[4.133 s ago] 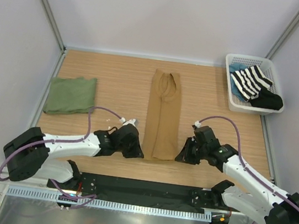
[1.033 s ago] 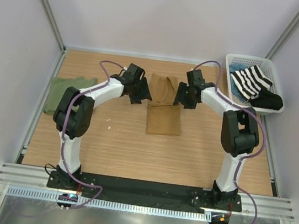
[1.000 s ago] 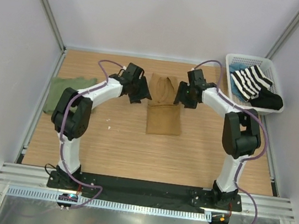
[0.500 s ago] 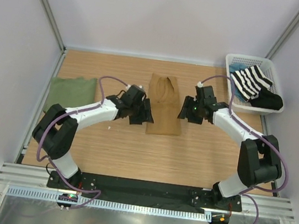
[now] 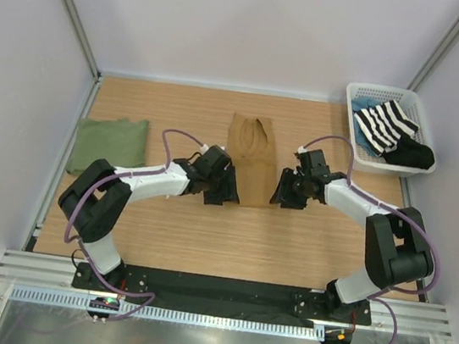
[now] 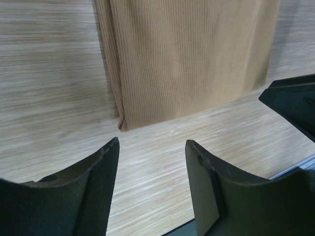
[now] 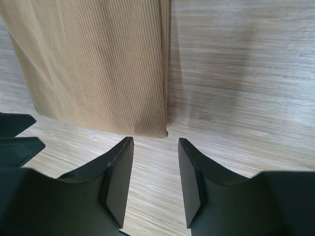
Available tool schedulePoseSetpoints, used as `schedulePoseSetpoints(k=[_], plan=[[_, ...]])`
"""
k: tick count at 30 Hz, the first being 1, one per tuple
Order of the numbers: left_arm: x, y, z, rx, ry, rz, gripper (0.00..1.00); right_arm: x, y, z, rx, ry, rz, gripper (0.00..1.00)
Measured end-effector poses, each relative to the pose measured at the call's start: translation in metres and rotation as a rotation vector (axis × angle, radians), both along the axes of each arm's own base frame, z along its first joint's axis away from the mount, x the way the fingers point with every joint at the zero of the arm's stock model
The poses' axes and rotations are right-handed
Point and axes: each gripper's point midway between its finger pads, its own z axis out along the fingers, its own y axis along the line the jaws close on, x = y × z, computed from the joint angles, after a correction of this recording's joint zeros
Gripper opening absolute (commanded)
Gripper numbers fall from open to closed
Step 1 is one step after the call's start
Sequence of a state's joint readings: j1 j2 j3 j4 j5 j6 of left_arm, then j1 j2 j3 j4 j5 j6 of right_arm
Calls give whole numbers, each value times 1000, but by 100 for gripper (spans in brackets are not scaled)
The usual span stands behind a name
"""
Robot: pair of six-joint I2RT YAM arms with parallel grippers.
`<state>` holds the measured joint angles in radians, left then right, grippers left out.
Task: Fold and stack the tank tops
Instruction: Fold the tank top
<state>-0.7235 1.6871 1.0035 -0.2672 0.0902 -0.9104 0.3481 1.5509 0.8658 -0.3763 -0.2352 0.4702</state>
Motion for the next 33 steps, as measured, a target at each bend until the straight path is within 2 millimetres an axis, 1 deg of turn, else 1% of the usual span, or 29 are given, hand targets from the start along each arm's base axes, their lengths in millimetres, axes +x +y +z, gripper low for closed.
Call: schedulePoseSetpoints(k=[4, 7, 8, 9, 10, 11, 12, 13, 15, 16, 17, 19, 21, 24, 27, 30, 33], plan=[[0, 0, -11, 15, 15, 3, 54, -3, 4, -9, 21, 22, 15, 43], [2, 0, -19, 26, 19, 7, 52, -4, 7, -15, 32, 35, 22, 38], [2, 0, -22, 31, 23, 8, 50, -4, 8, -17, 34, 38, 24, 32], [3, -1, -23, 28, 24, 10, 47, -3, 9, -18, 38, 39, 26, 28], [5, -2, -23, 25, 16, 13, 38, -3, 9, -20, 41, 42, 28, 25], [6, -3, -24, 24, 15, 13, 34, -3, 10, -21, 44, 46, 30, 17], [7, -3, -26, 25, 16, 14, 30, -3, 11, -22, 46, 50, 31, 15], [7, -4, -28, 23, 18, 15, 22, -4, 12, -24, 51, 55, 34, 12], [9, -5, -29, 22, 14, 16, 13, -4, 13, -23, 57, 57, 37, 6], [9, -6, -29, 21, 16, 17, 10, -4, 13, -23, 59, 56, 38, 4], [9, -6, -30, 21, 18, 18, 5, -5, 13, -24, 59, 57, 38, 3], [8, -6, -30, 19, 16, 16, 0, -8, 13, -24, 59, 57, 38, 1], [3, -5, -30, 17, 14, 10, 0, -16, 11, -22, 55, 52, 43, 1], [-17, 1, -27, 19, 15, -7, 0, -36, 13, -11, 42, 42, 68, 1], [-44, 6, -14, 6, 7, -41, 0, -59, 19, 7, 36, 19, 101, 1], [-64, 6, 8, -23, -22, -68, 0, -75, 24, 31, 53, -29, 123, 1], [-81, -2, 38, -80, -67, -101, 0, -89, 19, 54, 75, -71, 106, 1]])
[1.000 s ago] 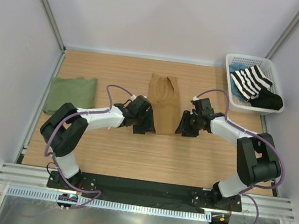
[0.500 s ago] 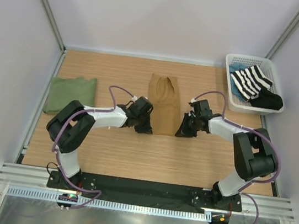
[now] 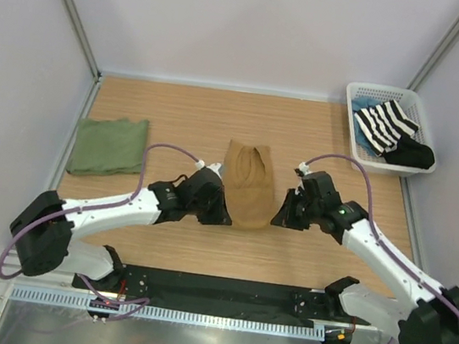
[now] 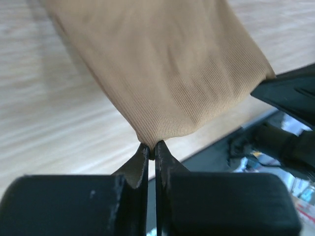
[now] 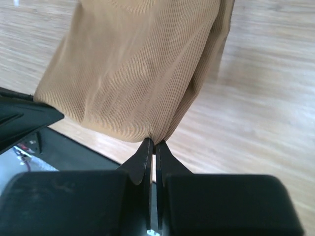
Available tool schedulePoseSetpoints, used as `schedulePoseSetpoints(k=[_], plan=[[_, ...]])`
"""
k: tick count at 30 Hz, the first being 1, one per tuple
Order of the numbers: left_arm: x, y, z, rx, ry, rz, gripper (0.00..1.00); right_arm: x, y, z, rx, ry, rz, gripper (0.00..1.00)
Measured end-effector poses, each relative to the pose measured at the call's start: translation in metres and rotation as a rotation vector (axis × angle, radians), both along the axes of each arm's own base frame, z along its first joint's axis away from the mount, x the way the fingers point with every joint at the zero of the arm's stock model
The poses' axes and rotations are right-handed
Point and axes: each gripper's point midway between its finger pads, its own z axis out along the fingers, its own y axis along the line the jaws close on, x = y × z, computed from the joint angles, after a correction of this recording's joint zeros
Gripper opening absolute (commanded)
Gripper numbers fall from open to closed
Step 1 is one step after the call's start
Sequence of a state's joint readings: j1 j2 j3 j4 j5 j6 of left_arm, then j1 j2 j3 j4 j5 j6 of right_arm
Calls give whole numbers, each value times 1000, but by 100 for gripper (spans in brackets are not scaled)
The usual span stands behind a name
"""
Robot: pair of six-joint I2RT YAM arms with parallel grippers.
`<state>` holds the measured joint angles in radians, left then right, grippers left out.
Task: Fold and stack the tank tops
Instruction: Fold the tank top
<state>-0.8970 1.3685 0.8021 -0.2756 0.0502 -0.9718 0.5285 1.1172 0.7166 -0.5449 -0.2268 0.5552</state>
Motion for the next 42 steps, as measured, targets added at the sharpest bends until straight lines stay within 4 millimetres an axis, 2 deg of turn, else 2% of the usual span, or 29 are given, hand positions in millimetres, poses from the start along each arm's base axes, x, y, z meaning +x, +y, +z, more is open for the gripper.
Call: schedulePoseSetpoints(k=[3, 7, 14, 21, 25, 29, 36, 42], plan=[[-13, -3, 24, -54, -20, -15, 0, -11, -7, 21, 30, -37, -22, 1], [-28, -5, 38, -88, -16, -33, 1, -25, -12, 33, 44, -36, -34, 1], [-54, -9, 45, -106, 23, -65, 1, -40, -19, 46, 41, -14, -47, 1], [-73, -16, 55, -145, 47, -83, 1, -40, -20, 76, 72, -67, -56, 1], [-84, -20, 62, -169, 50, -96, 1, -43, -23, 80, 74, -73, -60, 1], [-85, -22, 63, -175, 58, -84, 0, -43, -26, 79, 55, -68, -69, 1], [-83, -26, 68, -206, 70, -51, 0, -29, -31, 76, -3, -76, -107, 1], [-75, -28, 72, -234, 79, -26, 0, -18, -29, 81, -23, -87, -116, 1]])
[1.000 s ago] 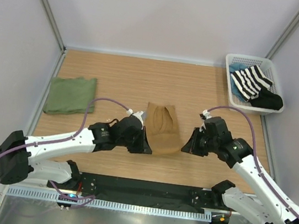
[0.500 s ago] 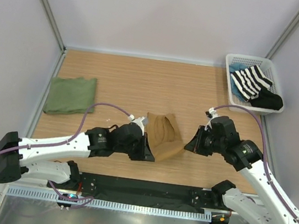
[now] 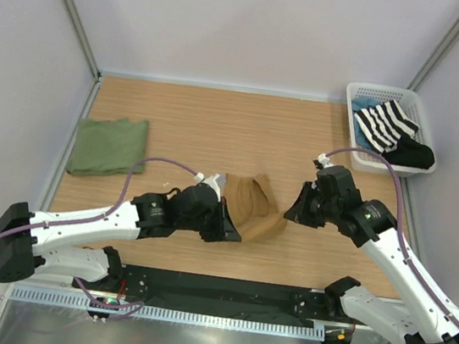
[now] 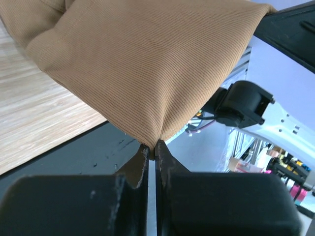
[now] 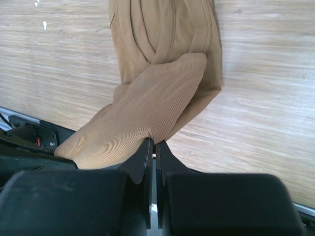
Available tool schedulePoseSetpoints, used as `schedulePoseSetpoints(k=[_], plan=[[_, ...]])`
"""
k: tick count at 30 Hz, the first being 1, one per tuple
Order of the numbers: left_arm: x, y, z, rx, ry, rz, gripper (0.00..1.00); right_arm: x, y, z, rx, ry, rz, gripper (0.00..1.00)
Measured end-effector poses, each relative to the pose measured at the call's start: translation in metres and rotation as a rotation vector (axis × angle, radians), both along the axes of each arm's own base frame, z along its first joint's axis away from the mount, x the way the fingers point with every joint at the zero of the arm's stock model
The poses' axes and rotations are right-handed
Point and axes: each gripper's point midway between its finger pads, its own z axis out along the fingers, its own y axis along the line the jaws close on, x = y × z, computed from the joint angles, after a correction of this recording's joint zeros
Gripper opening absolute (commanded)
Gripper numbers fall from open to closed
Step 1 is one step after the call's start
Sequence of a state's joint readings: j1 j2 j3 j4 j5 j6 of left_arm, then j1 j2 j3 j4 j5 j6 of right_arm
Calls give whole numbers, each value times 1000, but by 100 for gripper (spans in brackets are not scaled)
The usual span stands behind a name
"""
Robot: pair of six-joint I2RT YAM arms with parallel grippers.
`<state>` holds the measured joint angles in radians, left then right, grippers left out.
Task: Fold and stack the tank tops
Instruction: Fold the tank top
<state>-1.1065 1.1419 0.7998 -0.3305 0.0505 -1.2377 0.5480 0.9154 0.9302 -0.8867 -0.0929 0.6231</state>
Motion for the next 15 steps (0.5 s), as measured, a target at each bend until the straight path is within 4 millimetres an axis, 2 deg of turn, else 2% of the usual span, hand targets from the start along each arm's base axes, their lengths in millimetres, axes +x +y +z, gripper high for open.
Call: schedulePoseSetpoints(k=[10, 15], plan=[[31, 6, -1, -26, 45, 69, 0, 35, 11, 7, -60, -17, 7, 1], [59, 13, -7, -37, 85, 103, 0, 55, 17, 1, -96, -11, 0, 1]])
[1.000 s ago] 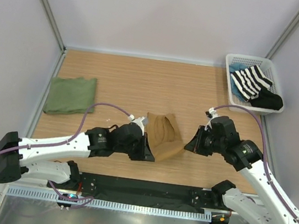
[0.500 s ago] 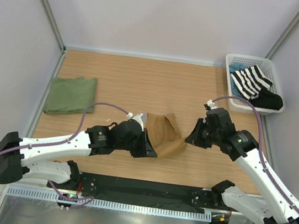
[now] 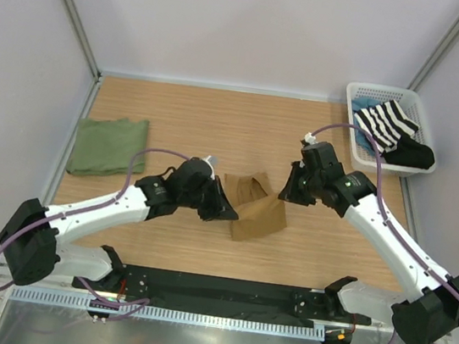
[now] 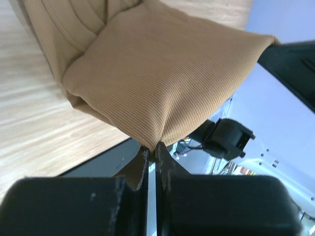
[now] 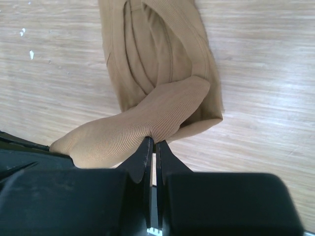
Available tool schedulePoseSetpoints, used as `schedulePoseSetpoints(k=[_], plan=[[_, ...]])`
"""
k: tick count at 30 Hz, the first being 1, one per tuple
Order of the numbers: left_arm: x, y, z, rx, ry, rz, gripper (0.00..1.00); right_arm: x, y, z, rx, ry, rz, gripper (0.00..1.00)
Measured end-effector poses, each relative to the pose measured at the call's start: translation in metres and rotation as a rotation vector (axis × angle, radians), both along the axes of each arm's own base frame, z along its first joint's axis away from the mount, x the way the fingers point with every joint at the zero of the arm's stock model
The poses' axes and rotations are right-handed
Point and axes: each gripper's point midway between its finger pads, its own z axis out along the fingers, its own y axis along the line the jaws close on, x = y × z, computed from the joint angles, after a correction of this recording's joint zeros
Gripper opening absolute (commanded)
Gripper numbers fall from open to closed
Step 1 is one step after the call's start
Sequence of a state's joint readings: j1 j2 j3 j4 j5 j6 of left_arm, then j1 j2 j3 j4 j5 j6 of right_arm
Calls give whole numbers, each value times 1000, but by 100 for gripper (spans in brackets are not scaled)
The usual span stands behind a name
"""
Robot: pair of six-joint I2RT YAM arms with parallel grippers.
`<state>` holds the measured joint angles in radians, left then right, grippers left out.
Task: Fold and stack the tank tops
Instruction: Fold the tank top
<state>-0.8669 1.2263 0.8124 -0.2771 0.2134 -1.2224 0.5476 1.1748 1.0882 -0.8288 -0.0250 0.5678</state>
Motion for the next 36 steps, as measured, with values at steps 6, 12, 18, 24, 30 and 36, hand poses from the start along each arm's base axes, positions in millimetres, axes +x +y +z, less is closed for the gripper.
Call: schedulePoseSetpoints(k=[6, 12, 18, 24, 30, 36], plan=[[27, -1, -3, -4, 29, 7, 0, 24, -2, -6, -42, 7, -30, 1], [52, 2, 3, -27, 25, 20, 0, 57, -6, -14, -40, 17, -64, 1], [73, 9, -6, -28, 38, 42, 0, 83, -2, -25, -28, 47, -59, 1], [91, 15, -30, -17, 89, 53, 0, 108, 6, -37, -24, 72, -49, 1], [114, 22, -45, -33, 136, 76, 1, 135, 15, -50, -26, 91, -49, 1], [142, 27, -51, -65, 148, 102, 9, 164, 20, -64, -15, 95, -67, 25]])
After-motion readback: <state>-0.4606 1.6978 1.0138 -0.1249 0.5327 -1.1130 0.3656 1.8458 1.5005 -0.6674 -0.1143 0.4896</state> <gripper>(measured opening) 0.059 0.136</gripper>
